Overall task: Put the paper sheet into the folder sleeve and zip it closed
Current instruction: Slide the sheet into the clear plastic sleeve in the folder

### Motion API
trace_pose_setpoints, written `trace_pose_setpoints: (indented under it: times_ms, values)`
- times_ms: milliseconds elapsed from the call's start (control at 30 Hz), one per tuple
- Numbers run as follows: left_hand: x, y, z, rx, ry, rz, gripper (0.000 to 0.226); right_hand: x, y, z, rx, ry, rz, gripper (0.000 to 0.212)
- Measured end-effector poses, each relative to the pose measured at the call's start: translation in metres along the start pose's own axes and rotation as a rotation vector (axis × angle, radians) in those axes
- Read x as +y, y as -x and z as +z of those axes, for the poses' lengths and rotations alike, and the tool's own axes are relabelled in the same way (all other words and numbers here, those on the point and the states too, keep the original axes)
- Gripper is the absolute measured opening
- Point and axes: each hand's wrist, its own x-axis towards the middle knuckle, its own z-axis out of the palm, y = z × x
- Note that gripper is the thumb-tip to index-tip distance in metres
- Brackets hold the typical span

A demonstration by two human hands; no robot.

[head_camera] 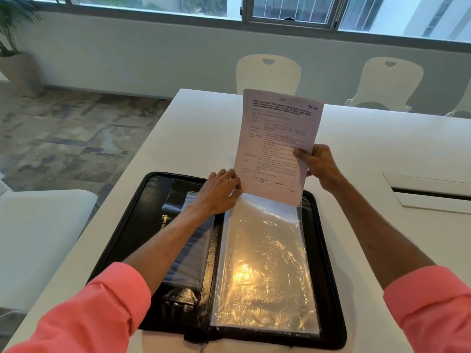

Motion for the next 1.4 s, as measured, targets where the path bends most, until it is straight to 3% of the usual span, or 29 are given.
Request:
trace_pose_setpoints:
  times_ms: [333,600,933,1267,1400]
  values:
    - [-0.026,-0.001,-0.011,-0.066,-0.063,0.032,0.031,0.013,-0.016,0.000,-0.050,-0.011,0.047,0.029]
    - [-0.023,0.005,-0.007,0.048,0.004,0.017,0.022,0.019,-0.018,0.000,-0.017,0.022,0.032,0.020]
    - [-0.016,0.002,-0.003,0.047,-0.015,0.015,0.026,0.027,-0.021,0.003,-0.141,0.018,0.038,0.007]
    - [0.018,-0.021,0.008,-0.008,-0.022,0.173,0.032,0.035,-0.019,0.004,-0.220,-0.049,0.089,0.013]
    - [0.052,-0.043,0.014,-0.042,0.001,0.246,0.029,0.034,-0.019,0.009,-0.191,-0.077,0.094,0.025]
